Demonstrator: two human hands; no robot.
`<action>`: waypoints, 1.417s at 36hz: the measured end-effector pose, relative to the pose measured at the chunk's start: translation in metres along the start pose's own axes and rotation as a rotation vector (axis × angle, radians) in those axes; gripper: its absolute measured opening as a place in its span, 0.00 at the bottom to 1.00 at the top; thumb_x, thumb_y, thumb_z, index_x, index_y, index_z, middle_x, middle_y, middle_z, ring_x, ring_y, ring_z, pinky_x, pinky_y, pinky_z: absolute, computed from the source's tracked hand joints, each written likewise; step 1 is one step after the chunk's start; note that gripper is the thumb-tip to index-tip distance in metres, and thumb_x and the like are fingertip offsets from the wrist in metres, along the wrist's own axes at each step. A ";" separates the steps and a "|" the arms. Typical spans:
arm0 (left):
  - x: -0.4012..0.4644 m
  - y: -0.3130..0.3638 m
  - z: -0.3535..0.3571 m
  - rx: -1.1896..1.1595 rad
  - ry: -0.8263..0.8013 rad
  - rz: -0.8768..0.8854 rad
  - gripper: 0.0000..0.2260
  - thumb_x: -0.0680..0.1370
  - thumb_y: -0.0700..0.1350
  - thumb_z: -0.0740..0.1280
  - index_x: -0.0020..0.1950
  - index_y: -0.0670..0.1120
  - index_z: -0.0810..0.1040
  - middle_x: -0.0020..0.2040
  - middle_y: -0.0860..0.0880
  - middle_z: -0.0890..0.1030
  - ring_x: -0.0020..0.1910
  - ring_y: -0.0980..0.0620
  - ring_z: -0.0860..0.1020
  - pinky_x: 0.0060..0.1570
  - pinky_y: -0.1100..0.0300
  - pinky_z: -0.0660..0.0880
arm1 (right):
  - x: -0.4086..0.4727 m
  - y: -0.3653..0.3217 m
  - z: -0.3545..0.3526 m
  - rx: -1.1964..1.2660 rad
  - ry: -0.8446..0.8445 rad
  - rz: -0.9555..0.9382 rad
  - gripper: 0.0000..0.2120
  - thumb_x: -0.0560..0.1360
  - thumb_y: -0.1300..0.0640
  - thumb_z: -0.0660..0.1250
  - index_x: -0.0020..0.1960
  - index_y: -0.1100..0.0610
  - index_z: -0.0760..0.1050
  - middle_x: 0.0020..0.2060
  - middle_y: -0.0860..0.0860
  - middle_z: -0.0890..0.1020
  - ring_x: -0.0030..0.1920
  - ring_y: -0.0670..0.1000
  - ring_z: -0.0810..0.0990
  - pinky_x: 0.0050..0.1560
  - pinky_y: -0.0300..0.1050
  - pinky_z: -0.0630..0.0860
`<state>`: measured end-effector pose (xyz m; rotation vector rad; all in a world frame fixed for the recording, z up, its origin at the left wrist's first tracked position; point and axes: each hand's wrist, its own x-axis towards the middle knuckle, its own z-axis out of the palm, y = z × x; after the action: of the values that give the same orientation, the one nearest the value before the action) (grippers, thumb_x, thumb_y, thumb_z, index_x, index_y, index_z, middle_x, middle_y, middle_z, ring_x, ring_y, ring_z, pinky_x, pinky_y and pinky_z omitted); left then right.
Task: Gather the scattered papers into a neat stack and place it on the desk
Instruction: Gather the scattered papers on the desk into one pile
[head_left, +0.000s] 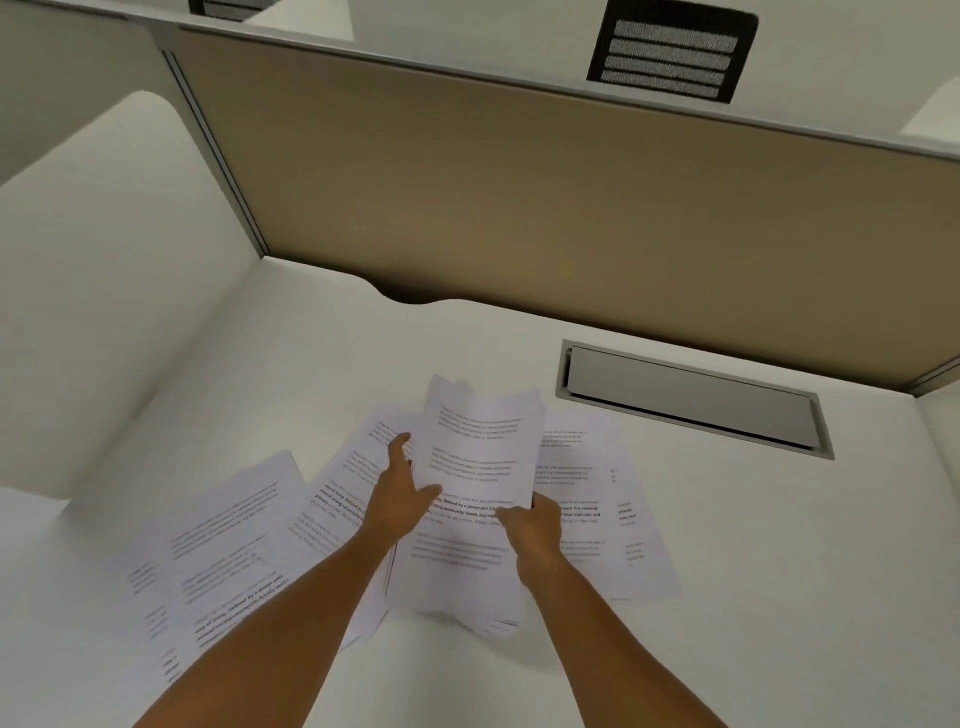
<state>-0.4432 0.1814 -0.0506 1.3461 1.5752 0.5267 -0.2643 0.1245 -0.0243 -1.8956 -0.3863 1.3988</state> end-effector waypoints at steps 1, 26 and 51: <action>-0.003 0.002 0.002 -0.048 -0.002 -0.003 0.36 0.75 0.39 0.74 0.76 0.50 0.57 0.65 0.45 0.80 0.59 0.48 0.80 0.59 0.53 0.78 | 0.000 -0.002 -0.008 0.002 -0.005 -0.012 0.12 0.74 0.71 0.69 0.55 0.61 0.82 0.50 0.57 0.85 0.49 0.54 0.83 0.48 0.44 0.80; -0.048 0.099 0.033 -0.473 -0.180 0.090 0.17 0.78 0.35 0.67 0.59 0.55 0.76 0.54 0.55 0.84 0.51 0.54 0.84 0.44 0.61 0.82 | 0.006 -0.028 -0.105 0.188 -0.089 -0.105 0.21 0.73 0.59 0.76 0.65 0.58 0.78 0.55 0.53 0.85 0.54 0.55 0.83 0.58 0.52 0.80; -0.060 0.146 0.028 -0.601 -0.325 0.044 0.13 0.73 0.37 0.73 0.55 0.50 0.82 0.51 0.45 0.88 0.45 0.44 0.87 0.38 0.54 0.83 | -0.015 -0.047 -0.175 0.385 -0.301 -0.171 0.30 0.62 0.55 0.83 0.61 0.59 0.80 0.56 0.57 0.86 0.54 0.60 0.86 0.48 0.54 0.84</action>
<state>-0.3496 0.1626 0.0778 0.9451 1.0112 0.7009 -0.1011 0.0808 0.0426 -1.3177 -0.3809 1.5192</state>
